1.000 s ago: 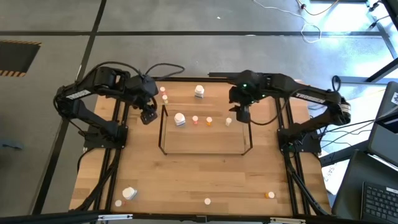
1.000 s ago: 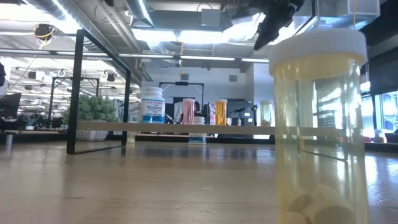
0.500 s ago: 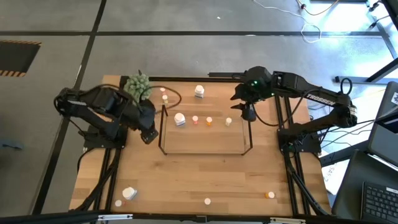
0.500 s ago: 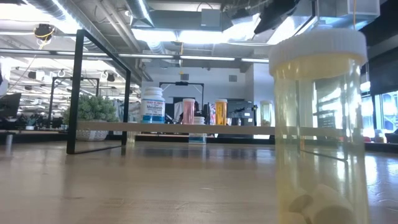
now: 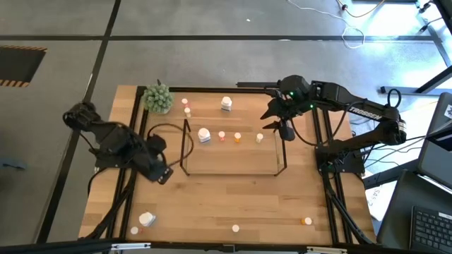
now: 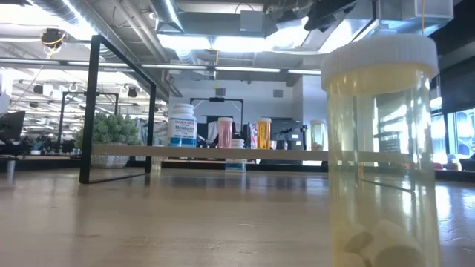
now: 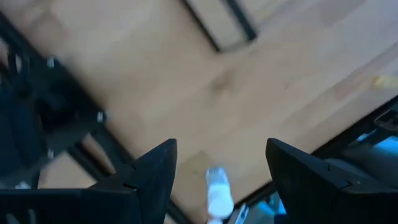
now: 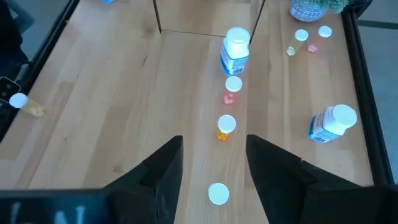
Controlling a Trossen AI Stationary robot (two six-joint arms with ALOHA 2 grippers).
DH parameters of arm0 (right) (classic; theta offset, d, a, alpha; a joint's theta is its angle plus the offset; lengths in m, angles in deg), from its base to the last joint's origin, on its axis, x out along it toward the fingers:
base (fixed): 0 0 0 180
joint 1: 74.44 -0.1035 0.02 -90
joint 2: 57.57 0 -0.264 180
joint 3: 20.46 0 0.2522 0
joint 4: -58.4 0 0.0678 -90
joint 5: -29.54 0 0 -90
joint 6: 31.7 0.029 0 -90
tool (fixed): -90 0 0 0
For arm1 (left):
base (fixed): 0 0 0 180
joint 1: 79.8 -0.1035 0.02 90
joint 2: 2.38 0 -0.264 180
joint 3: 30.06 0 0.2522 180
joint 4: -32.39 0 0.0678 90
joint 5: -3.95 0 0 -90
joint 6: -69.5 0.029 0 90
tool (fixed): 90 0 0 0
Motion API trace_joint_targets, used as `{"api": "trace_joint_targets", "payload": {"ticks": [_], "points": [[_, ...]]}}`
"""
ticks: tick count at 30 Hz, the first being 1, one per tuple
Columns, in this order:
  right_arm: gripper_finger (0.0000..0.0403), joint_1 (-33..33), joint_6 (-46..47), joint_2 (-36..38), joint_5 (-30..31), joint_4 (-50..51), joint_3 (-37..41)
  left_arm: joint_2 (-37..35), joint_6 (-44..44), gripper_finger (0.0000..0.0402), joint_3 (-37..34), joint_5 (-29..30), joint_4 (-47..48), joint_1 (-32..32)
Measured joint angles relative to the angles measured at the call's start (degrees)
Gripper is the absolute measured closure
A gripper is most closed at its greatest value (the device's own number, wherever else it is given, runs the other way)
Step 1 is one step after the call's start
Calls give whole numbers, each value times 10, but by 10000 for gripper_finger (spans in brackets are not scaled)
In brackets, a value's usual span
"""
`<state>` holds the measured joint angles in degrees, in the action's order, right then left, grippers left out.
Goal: Pick and place medicine bottles onto shelf by color
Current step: Put the bottom white pill bottle on the shelf aligned with the white pill bottle
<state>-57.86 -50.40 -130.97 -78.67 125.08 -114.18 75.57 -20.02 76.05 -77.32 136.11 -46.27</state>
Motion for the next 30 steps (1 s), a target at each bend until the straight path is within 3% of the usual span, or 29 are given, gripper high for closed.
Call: {"api": "trace_joint_targets", "payload": {"ticks": [5, 14, 22, 30], "points": [[224, 0, -9, 0, -51, 0, 0, 0, -67, 160, -44, -44, -24, 61], [224, 0, -9, 0, -172, 0, 0, 0, -157, 160, -151, -55, -200, 166], [224, 0, -9, 0, -179, -1, 0, 0, -213, 160, -258, -62, -325, 218], [224, 0, -9, 0, -179, -9, 0, 0, -289, 160, -287, -100, -342, 241]]}}
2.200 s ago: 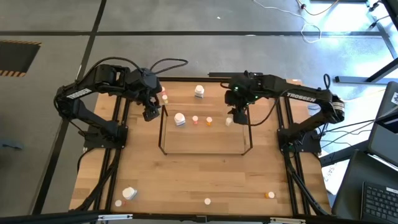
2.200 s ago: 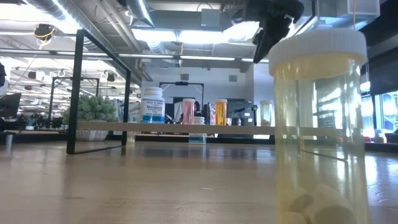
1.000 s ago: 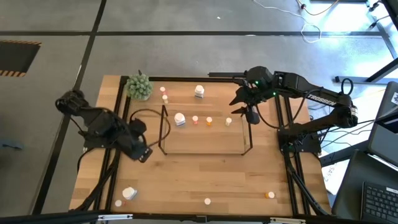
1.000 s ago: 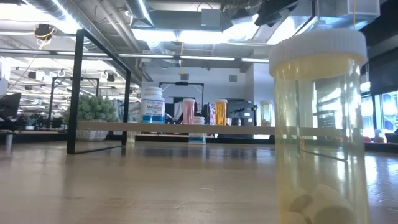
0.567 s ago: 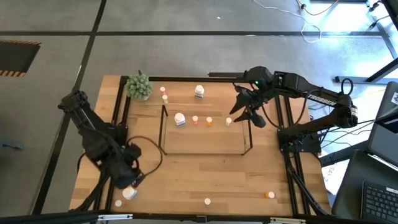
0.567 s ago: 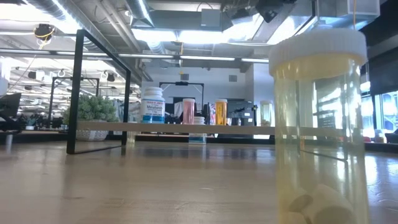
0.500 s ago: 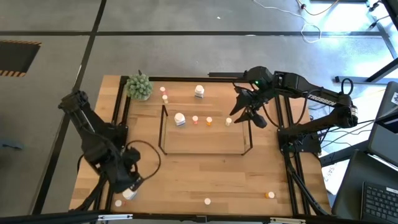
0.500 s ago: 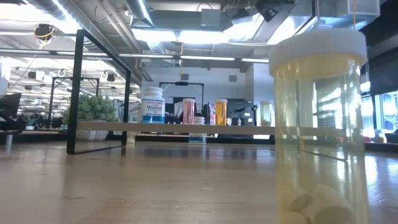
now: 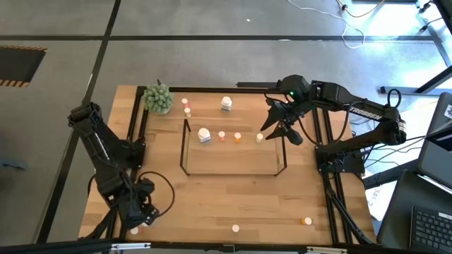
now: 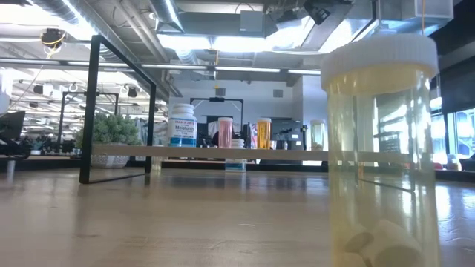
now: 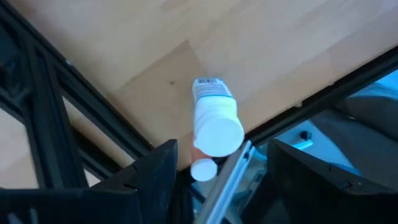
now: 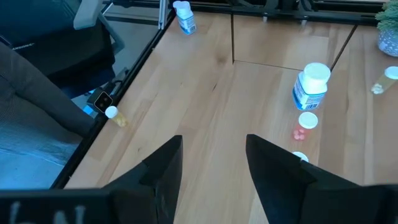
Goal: Pick and place medicine bottles onto shelf by color
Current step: Put the bottom white pill bottle on the shelf aligned with the white pill bottle
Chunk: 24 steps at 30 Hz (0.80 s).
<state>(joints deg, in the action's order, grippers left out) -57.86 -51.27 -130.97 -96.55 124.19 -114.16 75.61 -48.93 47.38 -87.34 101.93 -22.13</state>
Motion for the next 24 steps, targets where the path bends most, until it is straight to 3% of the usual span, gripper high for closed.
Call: {"api": "trace_joint_targets", "payload": {"ticks": [7, 13, 24], "points": [[224, 0, 0, 0, 0, 0, 0, 25, -16, 160, 0, 1, -32, 18], [224, 0, 0, 0, 0, 0, 0, 59, 24, 160, 0, -5, -84, 30], [224, 0, 0, 0, 0, 0, 0, 72, 33, 160, 0, -23, -69, 28]]}}
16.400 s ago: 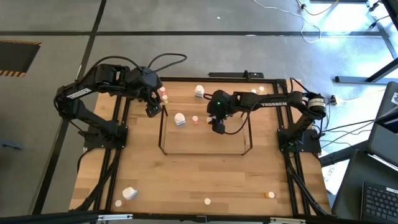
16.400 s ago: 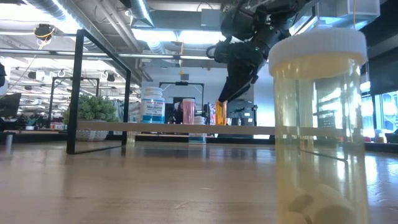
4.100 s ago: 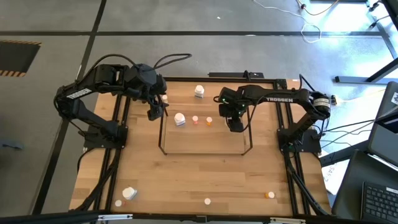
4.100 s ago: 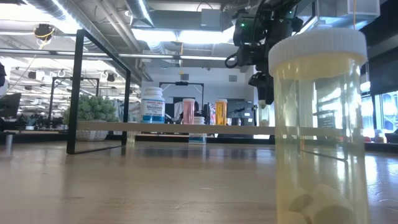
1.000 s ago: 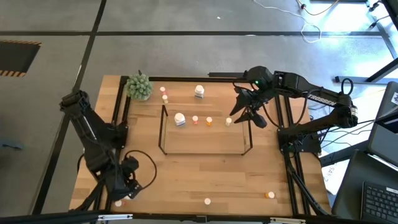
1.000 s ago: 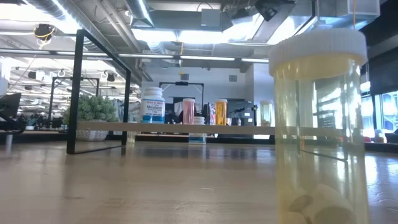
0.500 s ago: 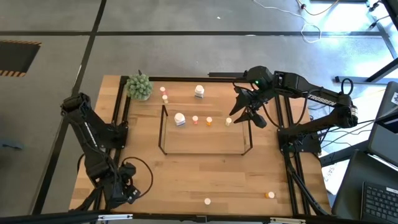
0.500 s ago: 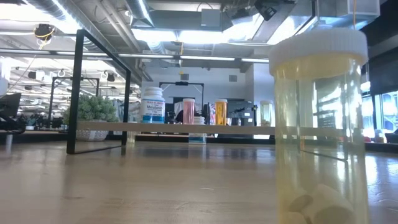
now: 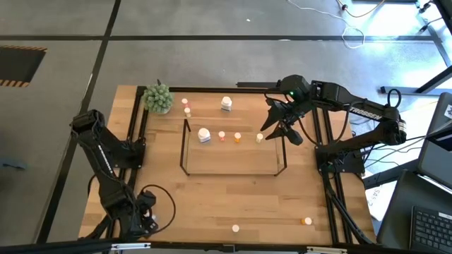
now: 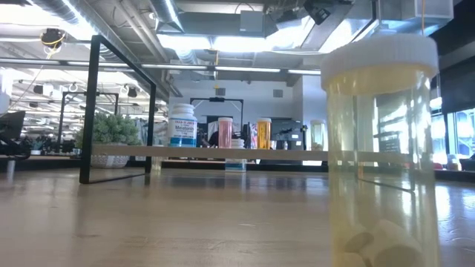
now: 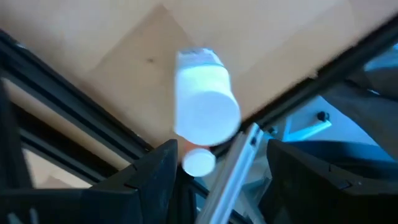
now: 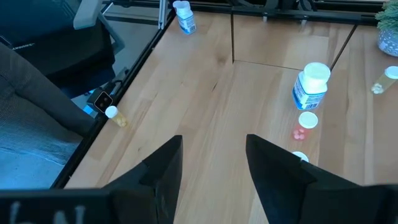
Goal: Pick and place medicine bottles onto shelf by color
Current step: Put the bottom white pill bottle on the shelf aligned with the white pill bottle
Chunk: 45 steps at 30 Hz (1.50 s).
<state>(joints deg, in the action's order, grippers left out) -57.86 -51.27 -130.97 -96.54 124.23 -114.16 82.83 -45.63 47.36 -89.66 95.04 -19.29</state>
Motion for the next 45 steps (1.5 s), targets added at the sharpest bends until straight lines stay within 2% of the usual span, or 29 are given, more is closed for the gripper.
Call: {"api": "trace_joint_targets", "payload": {"ticks": [4, 9, 16, 25, 45], "points": [[224, 0, 0, 0, 0, 0, 0, 0, 0, 160, 0, 1, 17, 0], [224, 0, 0, 0, 0, 0, 0, 1, -1, 160, 0, 40, 18, 0], [224, 0, 0, 0, 0, 0, 0, 22, -2, 160, 0, 37, 20, -12], [224, 0, 0, 0, 0, 0, 0, 47, -7, 160, 0, -11, 16, -14], [224, 0, 0, 0, 5, 0, 0, 48, -17, 160, 0, 26, 15, -12]]}}
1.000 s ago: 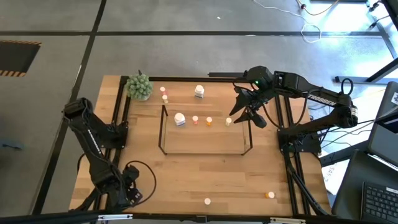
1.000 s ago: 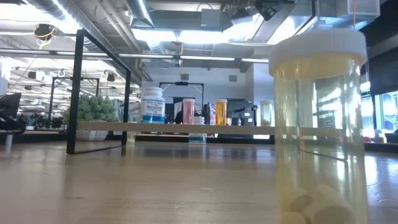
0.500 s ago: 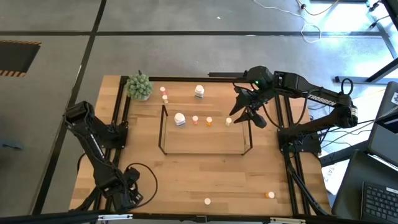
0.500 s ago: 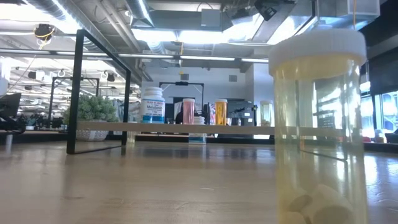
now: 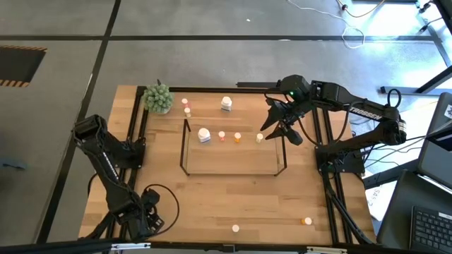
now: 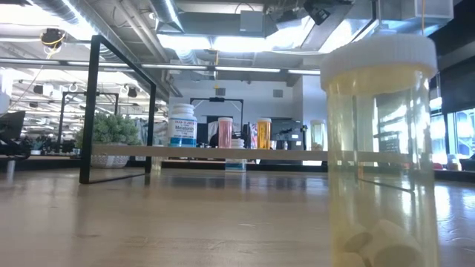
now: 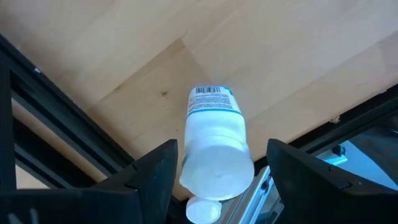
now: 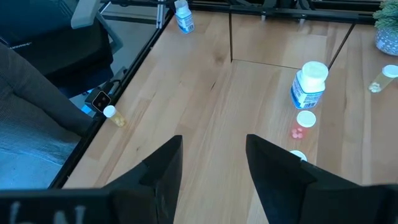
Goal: Pick and place medicine bottles onto shelf by color
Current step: Put the bottom white pill bottle on the shelf aligned with the white pill bottle
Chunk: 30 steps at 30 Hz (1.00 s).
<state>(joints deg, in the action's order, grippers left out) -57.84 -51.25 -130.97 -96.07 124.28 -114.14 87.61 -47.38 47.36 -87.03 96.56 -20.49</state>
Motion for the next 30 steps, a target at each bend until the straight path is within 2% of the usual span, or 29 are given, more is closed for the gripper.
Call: {"api": "trace_joint_targets", "payload": {"ticks": [9, 17, 23, 30], "points": [[224, 0, 0, 0, 0, 0, 0, 0, -1, 160, 0, -23, 0, 1], [224, 0, 0, 0, 0, 0, 0, 0, -17, 160, -8, -7, -1, 1], [224, 0, 0, 0, 0, 0, 0, 1, -31, 160, -37, -16, -31, 1], [224, 0, 0, 0, 0, 1, 0, 1, -28, 160, -38, -15, -54, 1]]}}
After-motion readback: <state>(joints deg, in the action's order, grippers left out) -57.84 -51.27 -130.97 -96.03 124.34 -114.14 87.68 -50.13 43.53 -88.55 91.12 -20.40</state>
